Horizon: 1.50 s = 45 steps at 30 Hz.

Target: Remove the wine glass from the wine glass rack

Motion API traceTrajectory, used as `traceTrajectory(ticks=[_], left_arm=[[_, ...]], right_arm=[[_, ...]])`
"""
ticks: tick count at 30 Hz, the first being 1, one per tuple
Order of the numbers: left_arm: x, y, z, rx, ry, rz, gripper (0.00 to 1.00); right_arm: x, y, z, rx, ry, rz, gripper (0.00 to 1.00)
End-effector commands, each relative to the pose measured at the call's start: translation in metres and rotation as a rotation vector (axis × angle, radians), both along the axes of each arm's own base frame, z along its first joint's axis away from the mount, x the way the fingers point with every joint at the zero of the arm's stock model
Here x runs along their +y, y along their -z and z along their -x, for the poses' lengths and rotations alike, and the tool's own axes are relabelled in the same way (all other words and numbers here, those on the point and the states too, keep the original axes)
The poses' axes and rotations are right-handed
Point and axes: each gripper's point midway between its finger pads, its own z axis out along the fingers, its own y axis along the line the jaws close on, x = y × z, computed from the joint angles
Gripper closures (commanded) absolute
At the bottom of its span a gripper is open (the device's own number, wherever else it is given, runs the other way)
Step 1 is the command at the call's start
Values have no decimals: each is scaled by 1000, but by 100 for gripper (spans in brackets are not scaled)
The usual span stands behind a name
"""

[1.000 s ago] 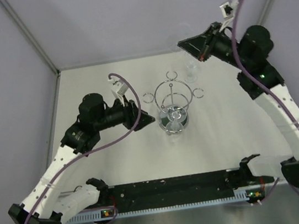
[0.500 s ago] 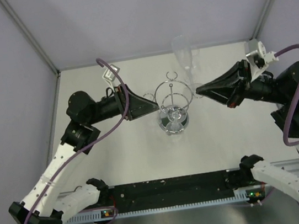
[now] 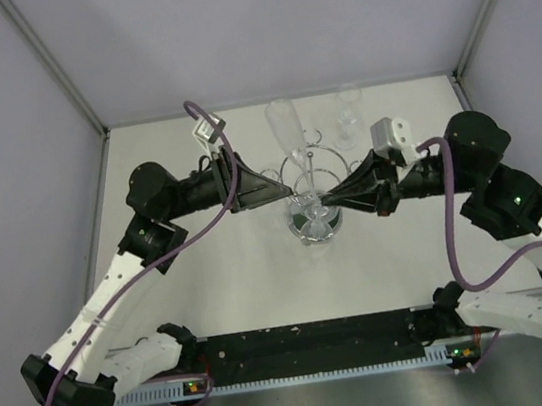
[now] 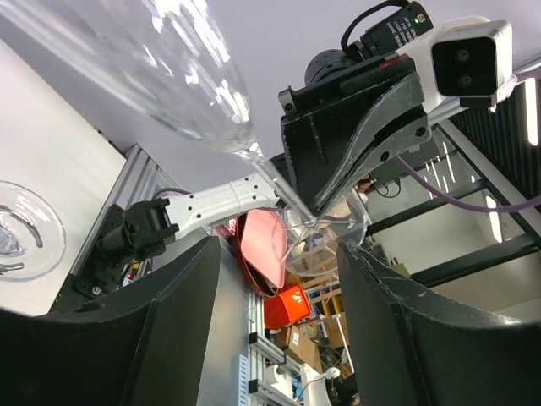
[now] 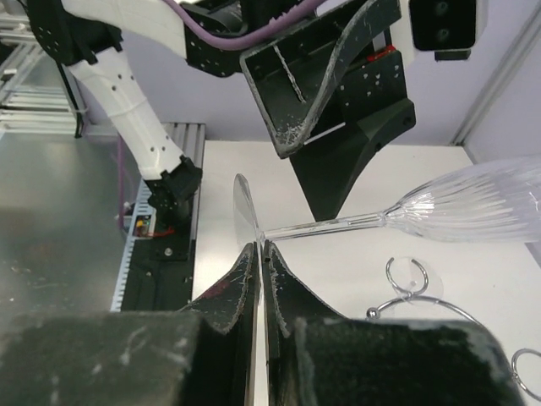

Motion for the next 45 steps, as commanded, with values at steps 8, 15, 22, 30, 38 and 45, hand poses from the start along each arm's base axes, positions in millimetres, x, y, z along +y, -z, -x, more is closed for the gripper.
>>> traceTrajectory(ticks=[8,15,22,30,38,45], left_arm=[[-8,6,-16,16,-16,19,37],[-13,14,-26,40,-28,8,37],[-15,16,-32,51,-50,-4,46],[-17,18,-36,61,-58,-8,61],[-17,20,-38,55,-63,-14,81],[-19,23,-38,51,-51,-15,100]], right_arm=[[24,7,-15,-159,76,60,100],[40,18,-26,-186,126,108,100],[44,24,-35,-236,210,138,100],[47,33,-43,-274,274,182,100],[45,41,-43,-277,289,208,100],[38,46,-40,-250,302,204,96]])
